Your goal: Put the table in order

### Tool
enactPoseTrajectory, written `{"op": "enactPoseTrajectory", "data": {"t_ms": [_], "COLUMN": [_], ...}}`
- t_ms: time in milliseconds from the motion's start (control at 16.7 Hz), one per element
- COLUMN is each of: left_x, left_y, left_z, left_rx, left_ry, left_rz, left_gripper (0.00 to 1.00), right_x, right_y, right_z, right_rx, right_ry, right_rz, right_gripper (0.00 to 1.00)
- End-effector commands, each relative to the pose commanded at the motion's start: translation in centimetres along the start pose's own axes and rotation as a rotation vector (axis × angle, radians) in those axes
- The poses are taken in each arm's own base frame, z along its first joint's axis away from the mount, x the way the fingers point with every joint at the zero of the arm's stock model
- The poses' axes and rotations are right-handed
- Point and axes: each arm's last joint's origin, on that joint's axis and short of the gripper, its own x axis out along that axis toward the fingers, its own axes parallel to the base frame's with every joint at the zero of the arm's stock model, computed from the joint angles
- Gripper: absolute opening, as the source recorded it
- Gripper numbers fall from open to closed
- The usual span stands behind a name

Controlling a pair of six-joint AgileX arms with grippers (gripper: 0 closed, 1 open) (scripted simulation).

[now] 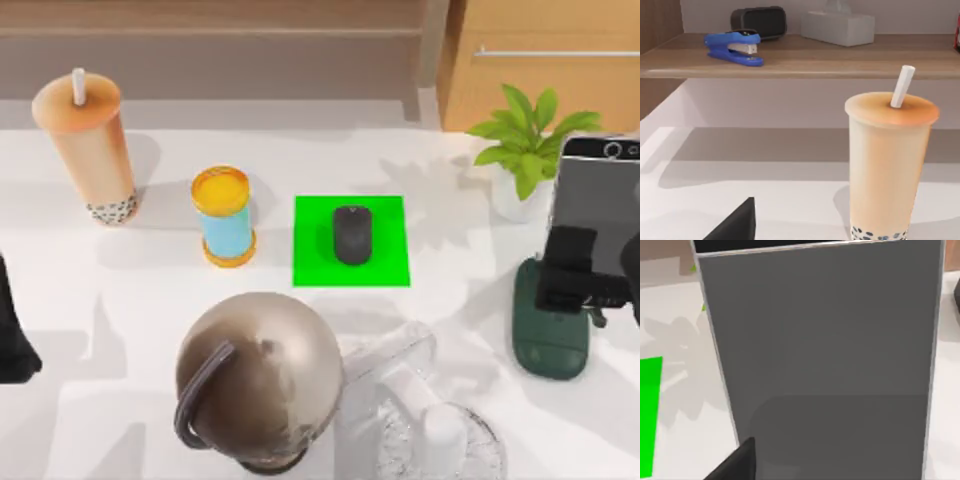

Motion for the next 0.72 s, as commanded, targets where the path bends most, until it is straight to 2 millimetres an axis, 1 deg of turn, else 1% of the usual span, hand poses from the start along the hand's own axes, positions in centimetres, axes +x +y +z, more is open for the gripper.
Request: {"op": "enactPoseTrajectory", "data": {"t_ms": [180, 360, 540, 720], "left_x": [0.0, 0.0, 0.0, 0.0], "left_y": [0.0, 0.0, 0.0, 0.0], "left_z": [0.0, 0.0, 0.0, 0.0], "left_rx": [0.0, 0.0, 0.0, 0.0], "left_ry": [0.0, 0.0, 0.0, 0.0], "left_rz": [0.0, 0.0, 0.0, 0.0], "left_gripper": [1.0, 1.0, 1.0, 1.0], "right_x": [-0.1, -0.1, -0.4, -0.7], "right_y": [-3.0, -6.3, -9.1, -11.1], "right_z": [-0.3, -1.5, -2.8, -4.1], "right_rx": [0.016, 0.022, 0.024, 0.001], "right_ry": [-0.023, -0.074, -0.198, -0.365], "right_rz": [0.038, 0.085, 0.14, 0.165], "right_gripper": [1.0, 1.0, 1.0, 1.0]}}
